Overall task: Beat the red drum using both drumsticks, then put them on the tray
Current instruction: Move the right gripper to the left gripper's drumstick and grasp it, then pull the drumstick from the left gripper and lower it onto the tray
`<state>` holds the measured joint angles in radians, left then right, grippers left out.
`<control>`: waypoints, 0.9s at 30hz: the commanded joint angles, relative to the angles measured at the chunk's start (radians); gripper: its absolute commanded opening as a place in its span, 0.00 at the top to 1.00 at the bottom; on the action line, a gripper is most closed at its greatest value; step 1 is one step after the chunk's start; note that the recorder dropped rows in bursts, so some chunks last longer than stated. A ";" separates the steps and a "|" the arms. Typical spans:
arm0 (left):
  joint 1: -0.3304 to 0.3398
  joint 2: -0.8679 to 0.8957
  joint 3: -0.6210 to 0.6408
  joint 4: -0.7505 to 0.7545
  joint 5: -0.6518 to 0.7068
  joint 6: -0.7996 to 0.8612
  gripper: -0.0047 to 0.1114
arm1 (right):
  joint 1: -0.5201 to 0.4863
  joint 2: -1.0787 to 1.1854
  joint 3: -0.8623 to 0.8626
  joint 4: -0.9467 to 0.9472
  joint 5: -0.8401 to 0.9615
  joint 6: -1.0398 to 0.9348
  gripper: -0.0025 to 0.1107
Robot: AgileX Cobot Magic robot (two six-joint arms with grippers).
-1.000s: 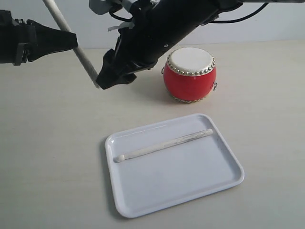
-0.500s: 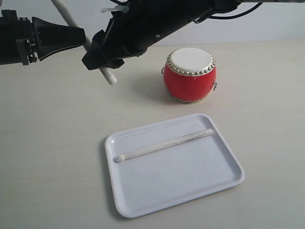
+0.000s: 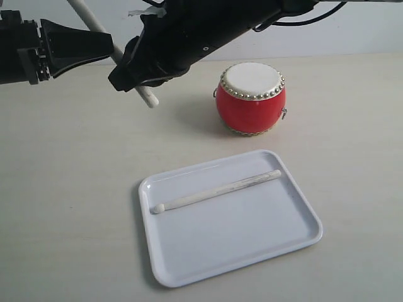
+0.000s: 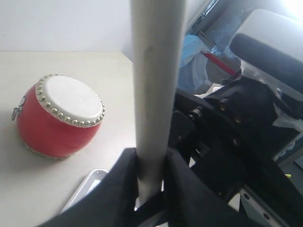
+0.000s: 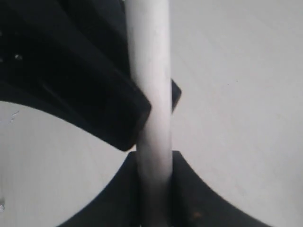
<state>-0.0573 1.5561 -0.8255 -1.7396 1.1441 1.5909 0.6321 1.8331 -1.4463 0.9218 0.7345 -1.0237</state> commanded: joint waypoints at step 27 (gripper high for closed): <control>0.191 -0.003 0.001 0.010 0.029 -0.033 0.33 | -0.018 -0.103 -0.006 -0.631 -0.039 0.506 0.98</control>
<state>0.0803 1.5579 -0.8255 -1.7308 1.1708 1.5818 0.6221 1.7580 -1.4463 0.4936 0.6778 -0.6522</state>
